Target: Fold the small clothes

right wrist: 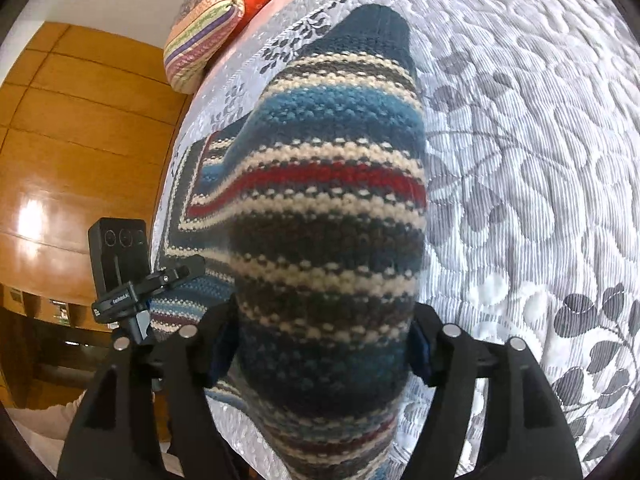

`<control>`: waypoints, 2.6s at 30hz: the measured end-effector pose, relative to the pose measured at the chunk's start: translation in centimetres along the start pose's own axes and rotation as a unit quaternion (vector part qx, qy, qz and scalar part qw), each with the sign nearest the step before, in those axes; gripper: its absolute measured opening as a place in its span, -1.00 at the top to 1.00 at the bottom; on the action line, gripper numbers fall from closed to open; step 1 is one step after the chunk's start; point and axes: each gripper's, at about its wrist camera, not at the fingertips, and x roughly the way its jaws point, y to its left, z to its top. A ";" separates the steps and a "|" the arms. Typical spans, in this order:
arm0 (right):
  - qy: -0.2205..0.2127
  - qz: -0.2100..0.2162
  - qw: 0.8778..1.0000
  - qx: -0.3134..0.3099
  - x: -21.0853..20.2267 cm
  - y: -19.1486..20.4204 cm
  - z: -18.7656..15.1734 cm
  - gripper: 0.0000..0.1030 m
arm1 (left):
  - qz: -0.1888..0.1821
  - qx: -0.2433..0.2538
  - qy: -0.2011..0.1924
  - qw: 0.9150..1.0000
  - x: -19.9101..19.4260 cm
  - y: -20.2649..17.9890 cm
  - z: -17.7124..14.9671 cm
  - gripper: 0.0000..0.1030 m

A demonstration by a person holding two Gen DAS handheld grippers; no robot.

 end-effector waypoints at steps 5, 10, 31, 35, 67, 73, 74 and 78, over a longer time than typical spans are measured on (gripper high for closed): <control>0.003 -0.005 1.000 0.010 -0.6 -0.1 -0.9 -0.51 | 0.009 -0.009 0.009 1.000 -0.7 0.0 -0.1 0.00; 0.009 -0.008 1.000 0.005 -3.1 -0.4 -3.5 -0.52 | 0.034 0.001 0.004 0.999 -2.8 -1.0 -1.5 -0.10; 0.035 -0.046 0.998 -0.007 -4.5 -0.3 -10.7 0.43 | 0.177 0.023 -0.010 0.984 -3.8 -4.4 -7.9 -0.31; 0.027 -0.080 0.996 -0.022 -4.5 1.6 -11.2 0.48 | 0.186 0.016 -0.007 0.982 -3.2 -3.9 -8.2 -0.31; 0.003 -0.216 0.975 -0.056 0.0 8.0 -12.8 0.32 | 0.230 0.015 0.002 0.973 -0.9 -5.0 -9.3 -0.31; -0.003 -0.246 0.967 -0.066 -0.7 9.4 -13.5 0.27 | 0.239 0.005 -0.011 0.971 -2.1 -6.1 -10.0 -0.28; -0.003 -0.249 0.966 -0.067 -0.9 9.7 -13.6 0.26 | 0.241 0.002 -0.013 0.970 -2.4 -6.3 -10.1 -0.28; -0.010 -0.271 0.960 -0.070 -1.8 10.1 -13.9 -0.09 | 0.254 0.002 -0.020 0.967 -3.3 -7.2 -10.4 -0.28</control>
